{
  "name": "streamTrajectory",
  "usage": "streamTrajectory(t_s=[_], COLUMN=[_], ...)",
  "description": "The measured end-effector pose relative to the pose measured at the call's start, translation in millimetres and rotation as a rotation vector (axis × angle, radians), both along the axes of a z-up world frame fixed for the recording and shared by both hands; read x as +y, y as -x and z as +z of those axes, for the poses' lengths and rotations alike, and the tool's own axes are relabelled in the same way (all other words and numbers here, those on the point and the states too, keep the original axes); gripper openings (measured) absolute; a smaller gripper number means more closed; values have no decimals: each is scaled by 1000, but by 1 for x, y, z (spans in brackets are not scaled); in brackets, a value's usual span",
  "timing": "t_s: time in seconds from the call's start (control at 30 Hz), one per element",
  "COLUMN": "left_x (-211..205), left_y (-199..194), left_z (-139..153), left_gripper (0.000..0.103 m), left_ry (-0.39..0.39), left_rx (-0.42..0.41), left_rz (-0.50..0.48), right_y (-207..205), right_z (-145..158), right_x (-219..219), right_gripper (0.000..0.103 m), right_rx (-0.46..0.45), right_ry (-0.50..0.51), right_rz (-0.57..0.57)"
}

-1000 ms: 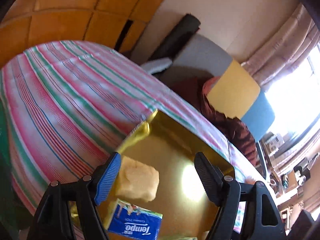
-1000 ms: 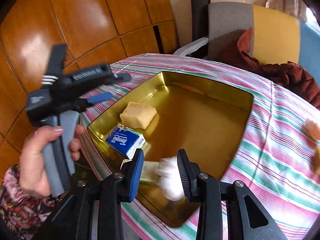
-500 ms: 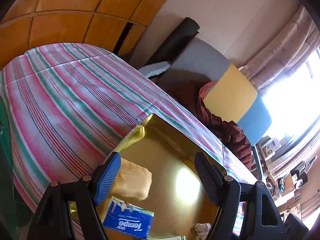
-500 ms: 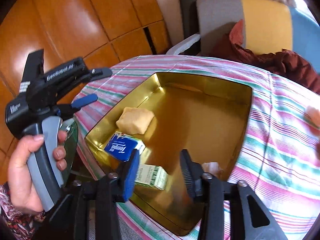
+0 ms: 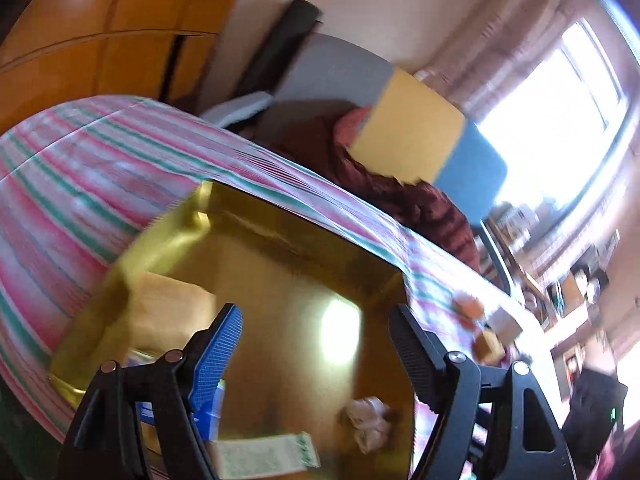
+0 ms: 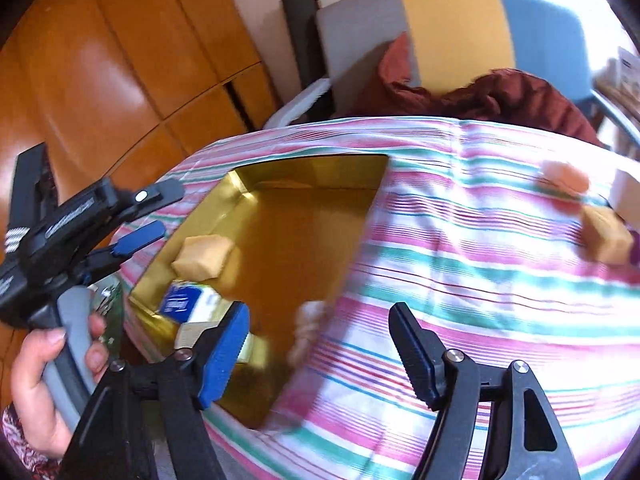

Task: Organize objects
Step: 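Withdraw both open tools from the tray toward the remaining items, then close right tool on the purple snack packet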

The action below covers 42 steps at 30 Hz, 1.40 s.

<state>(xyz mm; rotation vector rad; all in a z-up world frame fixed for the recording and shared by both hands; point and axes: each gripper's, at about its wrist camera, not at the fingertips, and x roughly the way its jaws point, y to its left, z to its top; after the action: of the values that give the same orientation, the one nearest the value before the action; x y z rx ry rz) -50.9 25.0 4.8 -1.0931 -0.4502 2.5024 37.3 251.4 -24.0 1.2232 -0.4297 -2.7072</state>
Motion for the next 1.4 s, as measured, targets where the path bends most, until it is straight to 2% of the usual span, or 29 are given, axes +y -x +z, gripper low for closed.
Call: streamTrajectory(t_s=[0.2, 0.5, 0.63, 0.8, 0.9, 1.07, 1.23, 1.4], left_x=[54, 107, 127, 142, 148, 158, 165, 174], left_y=[-29, -67, -85, -99, -106, -116, -126, -131], left_z=[4, 5, 2, -4, -8, -16, -21, -27], left_gripper=[77, 77, 77, 77, 77, 77, 77, 77], left_ry=[78, 59, 76, 65, 73, 79, 94, 108], left_rx=[59, 71, 81, 73, 68, 54, 53, 40], left_rz=[-182, -396, -477, -550, -574, -609, -642, -671], right_y=[-13, -39, -52, -67, -74, -86, -94, -103], right_z=[-18, -37, -36, -28, -23, -15, -25, -45], right_x=[47, 116, 161, 221, 260, 323, 375, 398], right_gripper=[77, 78, 78, 79, 80, 81, 81, 77], right_rx=[-60, -125, -154, -189, -220, -243, -312, -330], right_ry=[25, -20, -45, -124, -199, -264, -257, -192], right_rz=[-102, -215, -317, -453, -531, -657, -731, -776])
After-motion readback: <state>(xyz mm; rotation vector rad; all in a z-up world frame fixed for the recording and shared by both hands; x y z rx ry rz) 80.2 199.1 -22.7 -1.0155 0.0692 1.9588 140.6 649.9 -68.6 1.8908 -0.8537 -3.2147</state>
